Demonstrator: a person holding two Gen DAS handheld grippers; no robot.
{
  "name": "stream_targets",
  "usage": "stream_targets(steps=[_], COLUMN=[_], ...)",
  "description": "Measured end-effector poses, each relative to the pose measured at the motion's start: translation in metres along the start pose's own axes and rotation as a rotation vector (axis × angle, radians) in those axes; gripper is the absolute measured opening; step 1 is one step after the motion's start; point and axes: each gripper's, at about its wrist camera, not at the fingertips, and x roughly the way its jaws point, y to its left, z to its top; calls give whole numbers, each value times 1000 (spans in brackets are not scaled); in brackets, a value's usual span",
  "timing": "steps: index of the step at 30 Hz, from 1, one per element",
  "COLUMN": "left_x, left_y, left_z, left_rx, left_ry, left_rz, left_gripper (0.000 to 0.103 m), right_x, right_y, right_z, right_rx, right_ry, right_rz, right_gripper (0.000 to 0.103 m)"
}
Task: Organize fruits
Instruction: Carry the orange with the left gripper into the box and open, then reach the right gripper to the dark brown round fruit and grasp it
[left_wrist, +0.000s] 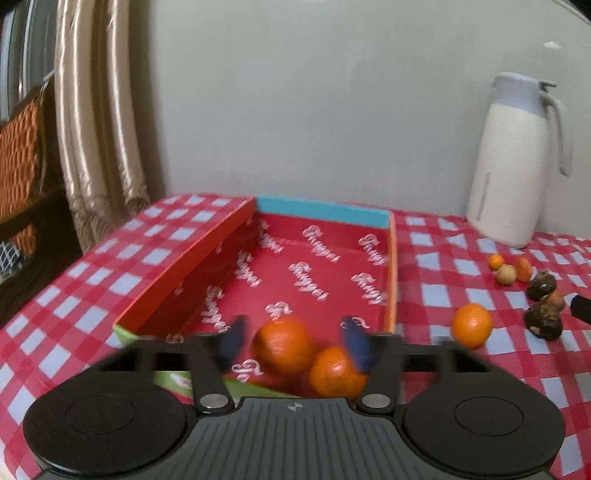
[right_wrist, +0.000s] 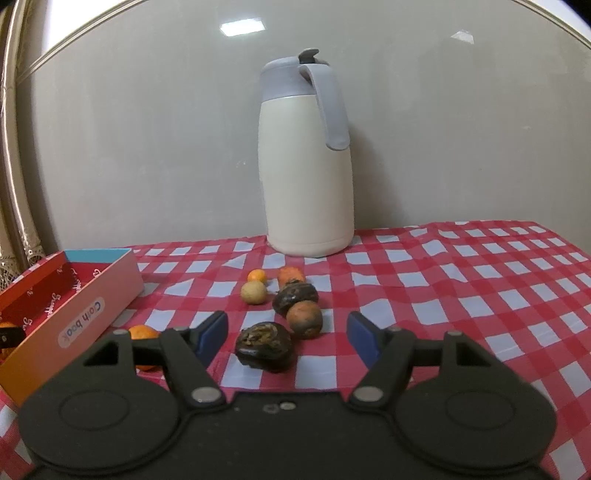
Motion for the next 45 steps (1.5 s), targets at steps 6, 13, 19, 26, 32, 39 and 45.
stream_targets(steps=[6, 13, 19, 26, 32, 39, 45], left_x=[-10, -16, -17, -19, -17, -15, -13], left_y=[-13, -19, -10, 16, 39, 56, 67], left_z=[2, 3, 3, 4, 4, 2, 1], left_rx=[27, 30, 19, -30, -75, -94, -107], left_ry=[-47, -59, -62, -75, -75, -73, -61], left_rz=[-3, -9, 10, 50, 79, 96, 107], left_gripper=[90, 90, 90, 90, 90, 90, 90], right_x=[-1, -2, -3, 4, 16, 33, 41], right_y=[-3, -3, 1, 17, 26, 29, 32], right_z=[0, 1, 0, -2, -2, -5, -5], right_rx=[2, 2, -16, -55, -63, -47, -54], right_ry=[0, 0, -2, 12, 53, 121, 143], right_rz=[0, 1, 8, 18, 7, -20, -45], right_gripper=[71, 71, 70, 65, 65, 60, 57])
